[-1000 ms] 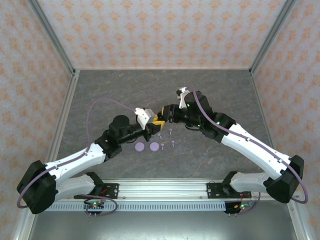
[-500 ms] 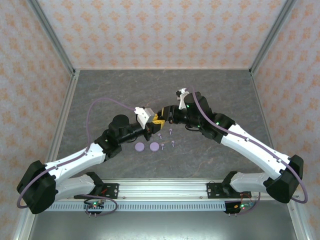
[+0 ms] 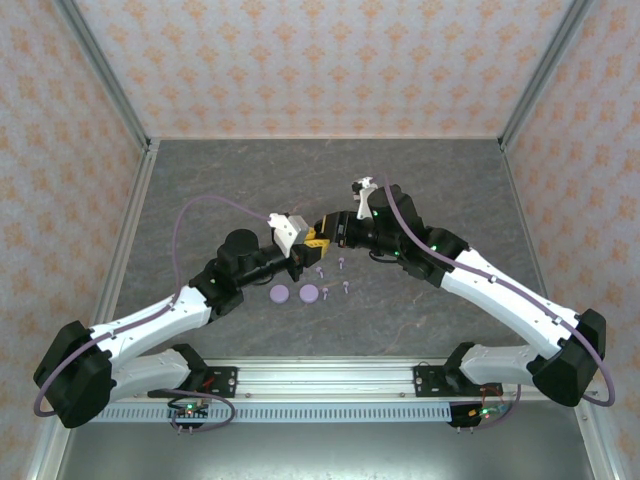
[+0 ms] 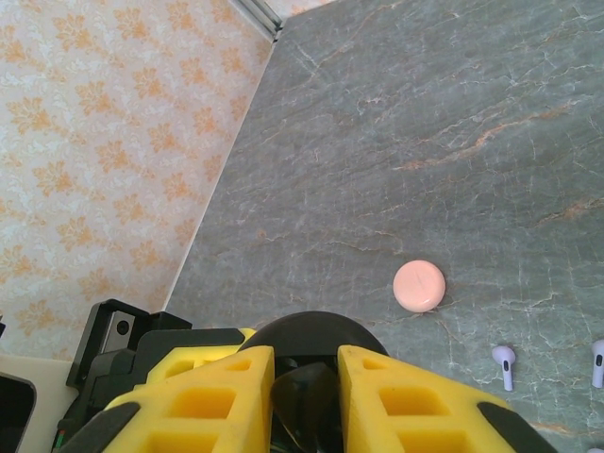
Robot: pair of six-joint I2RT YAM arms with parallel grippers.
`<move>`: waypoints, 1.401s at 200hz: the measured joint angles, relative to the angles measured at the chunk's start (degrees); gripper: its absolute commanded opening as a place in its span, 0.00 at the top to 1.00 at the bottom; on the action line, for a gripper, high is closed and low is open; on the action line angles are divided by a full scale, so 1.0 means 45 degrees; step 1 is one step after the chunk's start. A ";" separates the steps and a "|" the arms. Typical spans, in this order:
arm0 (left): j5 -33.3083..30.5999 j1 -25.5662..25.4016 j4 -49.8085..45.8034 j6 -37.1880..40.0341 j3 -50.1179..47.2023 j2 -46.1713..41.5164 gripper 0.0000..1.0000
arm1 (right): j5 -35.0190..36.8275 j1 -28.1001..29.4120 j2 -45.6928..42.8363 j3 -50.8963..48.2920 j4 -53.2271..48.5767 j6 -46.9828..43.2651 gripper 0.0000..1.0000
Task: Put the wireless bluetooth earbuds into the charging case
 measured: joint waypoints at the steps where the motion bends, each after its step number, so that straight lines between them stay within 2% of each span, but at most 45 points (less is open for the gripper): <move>1: 0.0000 0.0000 0.0000 0.0000 0.0000 0.0000 1.00 | 0.0005 0.0005 0.0000 0.0000 0.0000 0.0000 0.74; 81: 0.0005 -0.0005 0.0068 0.0000 0.0000 -0.0005 1.00 | 0.0282 0.0044 0.0000 0.0185 -0.0602 -0.0325 0.69; 139: 0.0005 -0.0024 0.0117 0.0005 0.0000 -0.0005 1.00 | 0.0777 0.0044 -0.0005 0.0879 -0.1360 -0.0826 0.63; 160: 0.0005 -0.0024 0.0121 0.0005 0.0000 -0.0015 1.00 | 0.0976 0.0044 0.0000 0.1161 -0.1894 -0.1122 0.55; 183: 0.0005 -0.0024 0.0117 0.0029 0.0000 -0.0107 1.00 | 0.1117 -0.0005 -0.0209 0.1404 -0.2390 -0.1603 0.34; 203: 0.0097 -0.0024 0.0131 0.0034 0.0000 -0.0306 1.00 | 0.0369 -0.0471 -0.0665 0.1409 -0.2501 -0.2064 0.20; 219: 0.0243 -0.0024 0.0165 0.0029 0.0000 -0.0471 1.00 | -0.0763 -0.1273 -0.1059 0.1253 -0.2317 -0.2215 0.15; 244: 0.0704 -0.0024 0.0214 0.0024 0.0000 -0.0602 1.00 | -0.2662 -0.2336 -0.1316 0.0675 -0.1690 -0.2288 0.15; 280: 0.1360 -0.0024 0.0219 -0.0005 0.0000 -0.0627 1.00 | -0.5304 -0.2433 -0.0607 0.0107 -0.0636 -0.1943 0.25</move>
